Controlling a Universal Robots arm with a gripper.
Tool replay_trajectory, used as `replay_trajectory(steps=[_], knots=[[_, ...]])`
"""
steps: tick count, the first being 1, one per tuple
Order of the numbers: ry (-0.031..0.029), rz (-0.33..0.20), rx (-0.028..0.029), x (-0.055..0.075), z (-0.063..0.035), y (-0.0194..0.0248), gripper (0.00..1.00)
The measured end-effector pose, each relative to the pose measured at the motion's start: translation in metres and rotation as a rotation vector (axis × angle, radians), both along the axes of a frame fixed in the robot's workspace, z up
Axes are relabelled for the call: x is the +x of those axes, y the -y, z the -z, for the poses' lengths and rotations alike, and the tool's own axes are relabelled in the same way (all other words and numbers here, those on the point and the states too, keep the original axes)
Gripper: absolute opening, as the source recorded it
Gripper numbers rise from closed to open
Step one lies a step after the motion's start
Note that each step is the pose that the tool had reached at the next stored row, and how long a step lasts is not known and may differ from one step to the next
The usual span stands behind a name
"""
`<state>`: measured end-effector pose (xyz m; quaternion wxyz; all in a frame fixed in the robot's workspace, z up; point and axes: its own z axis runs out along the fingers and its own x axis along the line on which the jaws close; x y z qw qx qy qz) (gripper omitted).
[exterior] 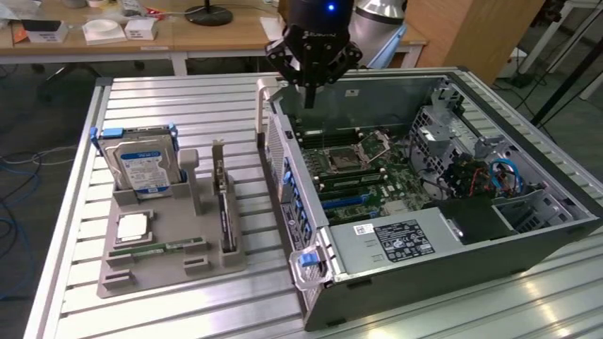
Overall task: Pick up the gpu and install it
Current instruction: 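Reach for the gpu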
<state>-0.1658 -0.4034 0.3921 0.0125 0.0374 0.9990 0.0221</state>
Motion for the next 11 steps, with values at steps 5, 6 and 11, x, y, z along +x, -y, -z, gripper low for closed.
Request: replay_trajectory(steps=[5,6,11], knots=[[0.0000,0.000,0.0000,-0.0032,0.0001,0.0002,0.11],[0.0000,0.000,0.0000,-0.0039,0.0001,0.0003,0.11],[0.0000,0.000,0.0000,-0.0077,0.0002,0.0006,0.11]])
